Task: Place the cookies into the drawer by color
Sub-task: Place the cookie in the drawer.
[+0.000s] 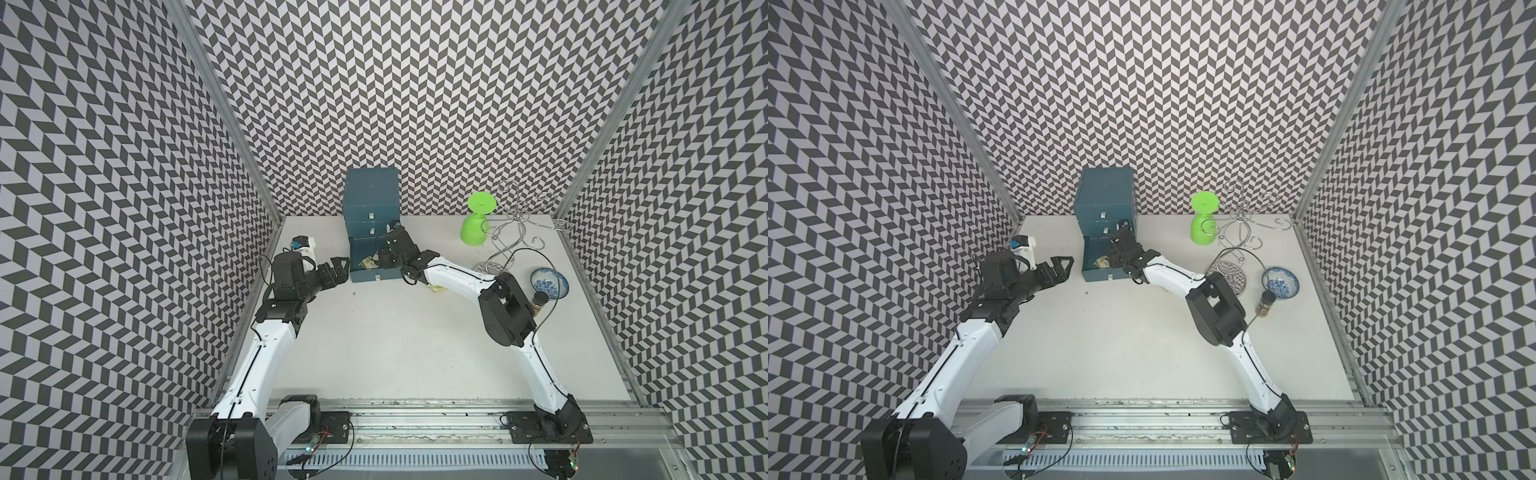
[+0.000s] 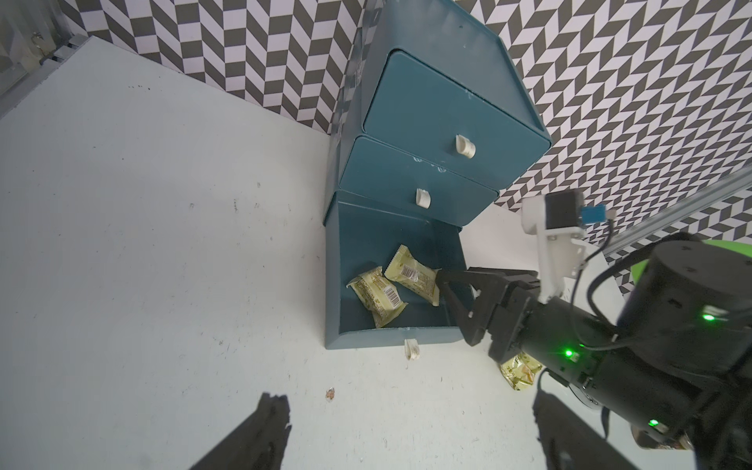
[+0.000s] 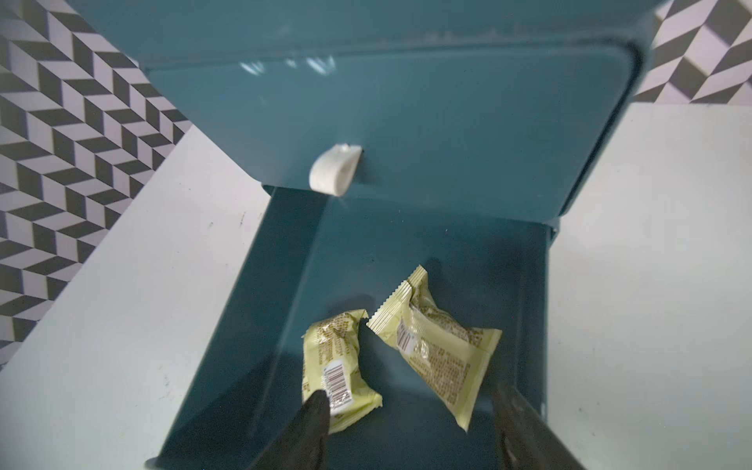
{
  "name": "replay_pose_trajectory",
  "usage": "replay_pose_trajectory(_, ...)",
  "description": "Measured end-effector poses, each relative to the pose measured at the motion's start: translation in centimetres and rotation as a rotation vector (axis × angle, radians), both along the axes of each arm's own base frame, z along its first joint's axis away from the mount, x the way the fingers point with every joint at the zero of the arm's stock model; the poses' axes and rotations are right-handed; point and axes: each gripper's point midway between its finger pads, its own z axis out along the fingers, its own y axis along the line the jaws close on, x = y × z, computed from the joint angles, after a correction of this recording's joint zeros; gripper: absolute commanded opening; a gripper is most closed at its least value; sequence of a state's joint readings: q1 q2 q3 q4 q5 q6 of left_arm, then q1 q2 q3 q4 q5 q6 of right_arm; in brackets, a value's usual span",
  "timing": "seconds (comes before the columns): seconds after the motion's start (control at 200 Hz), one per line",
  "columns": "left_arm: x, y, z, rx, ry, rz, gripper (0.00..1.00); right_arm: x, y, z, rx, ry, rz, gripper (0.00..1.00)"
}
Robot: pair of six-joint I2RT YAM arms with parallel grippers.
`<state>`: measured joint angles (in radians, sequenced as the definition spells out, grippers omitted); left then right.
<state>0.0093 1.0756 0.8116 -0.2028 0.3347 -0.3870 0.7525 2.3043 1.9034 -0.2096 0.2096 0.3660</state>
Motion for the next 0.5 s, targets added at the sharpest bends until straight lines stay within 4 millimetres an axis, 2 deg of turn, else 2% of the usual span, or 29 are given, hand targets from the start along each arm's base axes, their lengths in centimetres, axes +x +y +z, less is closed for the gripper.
replay_pose_trajectory(0.205,0.0,-0.1,-0.1,-0.002,0.003,-0.004,0.97,-2.9,-3.8,6.4,0.019,-0.097,-0.032,0.66)
replay_pose_trajectory(0.29,0.0,-0.1,-0.1,-0.003,0.003,-0.006,0.97,-4.1,-5.6,8.2,0.015,-0.135,-0.047,0.67)
replay_pose_trajectory(0.391,0.0,-0.2,-0.1,-0.006,0.003,-0.011,0.97,-5.3,-7.1,8.3,-0.014,-0.147,-0.049,0.67)
replay_pose_trajectory(0.501,0.0,-0.3,-0.1,-0.007,0.004,-0.014,0.97,-6.1,-8.5,6.1,-0.076,-0.114,-0.049,0.68)
